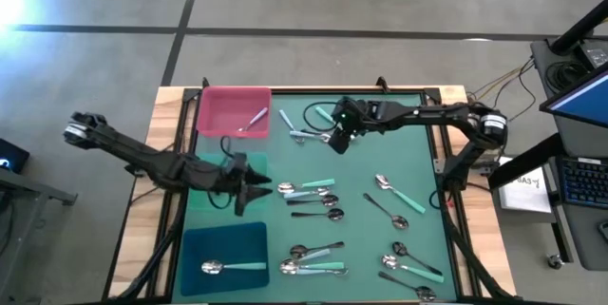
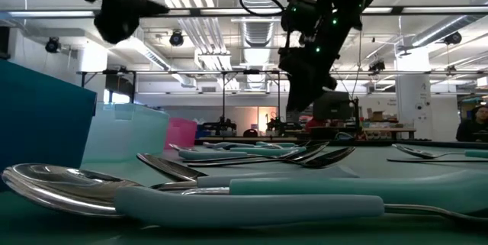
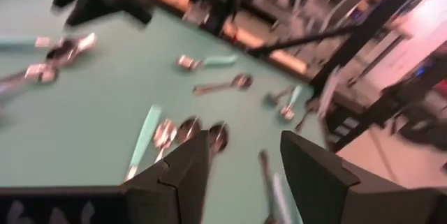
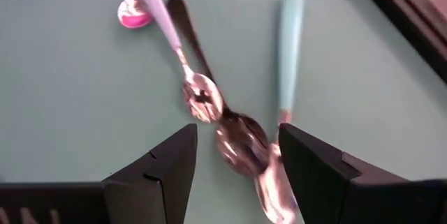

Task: Sort silverware by color (type)
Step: Put the blue spoon into the pink bin

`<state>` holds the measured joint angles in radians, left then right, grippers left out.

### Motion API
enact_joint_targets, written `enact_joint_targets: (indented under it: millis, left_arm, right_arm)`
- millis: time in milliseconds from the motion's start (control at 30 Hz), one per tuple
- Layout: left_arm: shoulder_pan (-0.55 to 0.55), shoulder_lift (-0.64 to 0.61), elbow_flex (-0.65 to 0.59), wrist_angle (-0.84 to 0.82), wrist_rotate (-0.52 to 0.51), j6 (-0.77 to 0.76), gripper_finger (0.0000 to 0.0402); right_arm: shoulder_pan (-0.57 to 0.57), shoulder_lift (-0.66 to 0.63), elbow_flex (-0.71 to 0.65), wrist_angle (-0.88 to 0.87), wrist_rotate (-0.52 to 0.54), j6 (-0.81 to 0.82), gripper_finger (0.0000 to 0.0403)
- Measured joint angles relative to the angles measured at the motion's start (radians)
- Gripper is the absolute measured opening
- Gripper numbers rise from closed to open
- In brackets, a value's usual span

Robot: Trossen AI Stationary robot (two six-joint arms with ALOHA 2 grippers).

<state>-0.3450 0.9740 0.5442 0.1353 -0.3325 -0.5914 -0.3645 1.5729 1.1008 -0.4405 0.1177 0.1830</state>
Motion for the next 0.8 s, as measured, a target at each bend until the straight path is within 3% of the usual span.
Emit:
enact_joint_targets:
  millis: [133,333,800]
  left_arm:
    - [-0.001,-0.026,0.0,0.084,0.0,0.055,0.0162]
    - [-0.001,-0.025,0.0,0.168,-0.069,0.12,0.0162]
    - [-0.001,-0.04,0.0,0.173,-0.16,0.166,0.0162]
  right_arm:
    - [0.001,0.054,0.005,0.064,-0.069,-0.054,0.0194]
    - [0.002,0.16,0.079,0.094,-0.072,-0.162,0.0194]
    - [-0.003,0.334,0.23,0.112,-0.099,-0.255,0.0194]
